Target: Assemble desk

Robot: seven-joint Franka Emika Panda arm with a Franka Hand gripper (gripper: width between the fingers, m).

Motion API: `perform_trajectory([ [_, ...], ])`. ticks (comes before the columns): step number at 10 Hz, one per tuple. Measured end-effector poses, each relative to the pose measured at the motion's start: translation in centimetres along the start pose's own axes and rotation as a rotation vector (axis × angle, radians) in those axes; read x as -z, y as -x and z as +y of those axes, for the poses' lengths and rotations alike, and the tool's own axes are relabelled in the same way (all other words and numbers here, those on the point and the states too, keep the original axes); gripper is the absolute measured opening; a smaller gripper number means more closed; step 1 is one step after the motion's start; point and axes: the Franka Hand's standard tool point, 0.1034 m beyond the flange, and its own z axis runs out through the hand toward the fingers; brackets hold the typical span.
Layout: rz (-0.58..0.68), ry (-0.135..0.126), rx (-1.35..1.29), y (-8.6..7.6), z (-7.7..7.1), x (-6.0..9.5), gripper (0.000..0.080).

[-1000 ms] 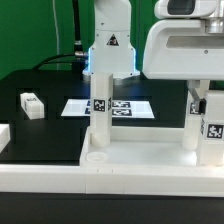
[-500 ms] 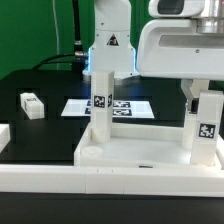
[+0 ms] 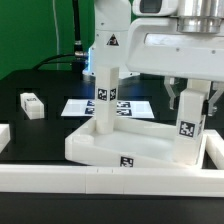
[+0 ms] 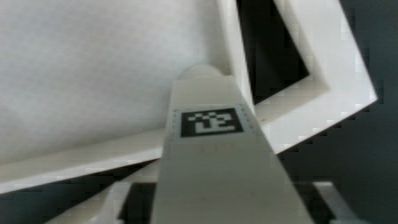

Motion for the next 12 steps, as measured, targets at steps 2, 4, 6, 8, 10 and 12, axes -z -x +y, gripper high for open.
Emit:
perform_trajectory([
  [2, -0.001, 0.0, 0.002, 0.1, 0.0, -0.1, 0.05],
  [4, 0.003, -0.014, 0.006, 0.9, -0.2, 0.5, 0.0621],
  [6, -0.007, -0.03, 0.042, 1.8, 1.3, 2.5, 0.0648],
  [8, 0.0, -0.035, 0.086, 0.4, 4.1, 3.9, 0.0648],
  [10, 0.012, -0.037, 0.114, -1.7, 6.4, 4.4, 0.0648],
  [12, 0.009, -0.038, 0.118, -1.2, 5.8, 4.2, 0.0648],
])
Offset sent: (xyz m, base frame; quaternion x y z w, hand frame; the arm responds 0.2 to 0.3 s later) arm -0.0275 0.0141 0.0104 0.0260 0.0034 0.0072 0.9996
